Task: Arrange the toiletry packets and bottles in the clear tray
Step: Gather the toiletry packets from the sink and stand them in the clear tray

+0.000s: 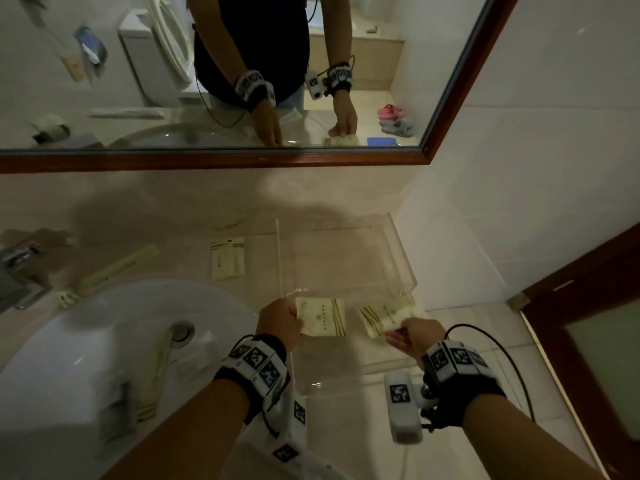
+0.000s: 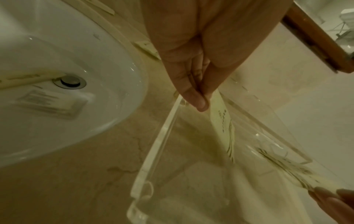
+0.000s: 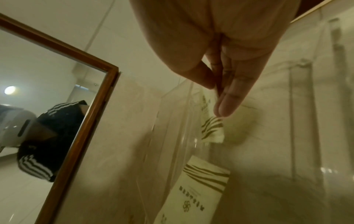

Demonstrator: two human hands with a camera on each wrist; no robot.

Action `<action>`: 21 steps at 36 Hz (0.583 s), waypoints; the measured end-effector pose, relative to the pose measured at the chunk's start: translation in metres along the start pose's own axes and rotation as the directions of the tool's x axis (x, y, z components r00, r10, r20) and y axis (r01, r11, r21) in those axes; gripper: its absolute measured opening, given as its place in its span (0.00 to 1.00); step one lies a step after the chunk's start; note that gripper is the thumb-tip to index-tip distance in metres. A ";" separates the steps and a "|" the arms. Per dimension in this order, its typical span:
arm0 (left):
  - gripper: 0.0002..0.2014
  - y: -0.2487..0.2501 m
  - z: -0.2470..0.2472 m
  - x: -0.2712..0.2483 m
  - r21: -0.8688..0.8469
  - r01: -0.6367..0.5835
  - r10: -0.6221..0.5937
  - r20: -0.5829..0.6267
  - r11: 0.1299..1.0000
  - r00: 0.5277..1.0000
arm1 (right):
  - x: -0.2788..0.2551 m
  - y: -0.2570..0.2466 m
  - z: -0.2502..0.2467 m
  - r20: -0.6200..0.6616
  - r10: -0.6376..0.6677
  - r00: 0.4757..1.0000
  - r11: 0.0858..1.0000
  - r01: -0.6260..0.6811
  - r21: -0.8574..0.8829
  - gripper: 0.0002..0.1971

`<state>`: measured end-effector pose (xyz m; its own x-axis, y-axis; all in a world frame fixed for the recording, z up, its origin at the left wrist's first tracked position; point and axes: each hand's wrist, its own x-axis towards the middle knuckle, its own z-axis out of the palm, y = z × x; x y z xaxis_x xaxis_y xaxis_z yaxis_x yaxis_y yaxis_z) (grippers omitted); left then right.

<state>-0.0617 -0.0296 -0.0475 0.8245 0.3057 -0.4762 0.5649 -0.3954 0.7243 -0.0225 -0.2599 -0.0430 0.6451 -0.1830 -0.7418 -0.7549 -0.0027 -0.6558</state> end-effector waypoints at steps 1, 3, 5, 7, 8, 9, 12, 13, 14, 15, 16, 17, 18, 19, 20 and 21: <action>0.15 -0.001 0.002 0.002 0.000 0.007 -0.007 0.000 1.000 1.000 | 0.001 0.003 0.001 0.004 0.007 1.000 1.000 -0.008 0.020 0.13; 0.08 -0.002 0.004 0.005 0.017 0.016 -0.016 0.016 1.000 1.000 | 0.003 0.006 0.002 0.023 0.020 1.000 0.998 -0.022 0.058 0.13; 0.04 0.000 0.005 0.008 0.028 0.025 -0.026 0.028 0.999 0.999 | 0.006 0.008 0.005 0.036 0.027 0.999 0.995 -0.031 0.093 0.13; 0.08 0.002 0.006 0.010 0.029 0.027 -0.028 0.052 0.999 0.998 | 0.009 0.010 0.007 0.039 0.039 0.998 0.992 -0.044 0.120 0.13; 0.08 0.003 0.006 0.011 0.037 0.026 -0.028 0.062 0.999 0.998 | 0.010 0.010 0.008 0.041 0.045 0.998 0.991 -0.050 0.125 0.12; 0.08 0.003 0.006 0.011 0.047 0.026 -0.029 0.068 0.999 0.997 | 0.012 0.011 0.009 0.046 0.048 0.998 0.990 -0.054 0.133 0.11; 0.08 0.003 0.007 0.015 0.043 0.033 -0.035 0.045 0.999 0.998 | 0.015 0.011 0.012 0.059 0.052 0.997 0.990 -0.059 0.128 0.10; 0.08 0.002 0.007 0.015 0.033 0.034 -0.035 0.035 0.999 0.999 | 0.016 0.011 0.013 0.061 0.048 0.997 0.991 -0.055 0.124 0.12; 0.07 0.002 0.007 0.016 0.027 0.031 -0.032 0.031 0.999 0.999 | 0.015 0.009 0.014 0.066 0.051 0.997 0.991 -0.059 0.124 0.12; 0.06 0.002 0.007 0.016 0.028 0.033 -0.034 0.026 0.999 0.999 | 0.018 0.010 0.014 0.070 0.049 0.996 0.992 -0.057 0.112 0.12; 0.05 0.002 0.006 0.016 0.031 0.035 -0.035 0.017 0.999 0.999 | 0.017 0.010 0.015 0.071 0.058 0.996 0.991 -0.066 0.120 0.12; 0.04 0.002 0.006 0.016 0.030 0.036 -0.036 0.004 0.999 0.999 | 0.018 0.011 0.015 0.073 0.059 0.996 0.990 -0.068 0.127 0.11; 0.05 0.001 0.006 0.016 0.030 0.036 -0.035 -0.006 0.999 0.999 | 0.018 0.010 0.015 0.067 0.068 0.995 0.987 -0.077 0.140 0.08; 0.05 0.001 0.006 0.015 0.039 0.034 -0.034 -0.008 0.999 0.999 | 0.022 0.011 0.015 0.062 0.066 0.996 0.985 -0.075 0.156 0.04; 0.07 0.001 0.006 0.014 0.055 0.025 -0.025 -0.008 0.998 1.000 | 0.017 0.009 0.016 0.057 0.081 0.995 0.978 -0.090 0.188 0.04; 0.09 0.001 0.007 0.015 0.071 0.013 -0.013 -0.009 0.997 1.000 | 0.019 0.010 0.015 0.050 0.090 0.995 0.968 -0.100 0.229 0.05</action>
<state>-0.0489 -0.0314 -0.0572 0.8168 0.3186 -0.4809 0.5769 -0.4521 0.6803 -0.0160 -0.2486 -0.0652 0.5792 -0.1335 -0.8042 -0.7682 0.2406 -0.5933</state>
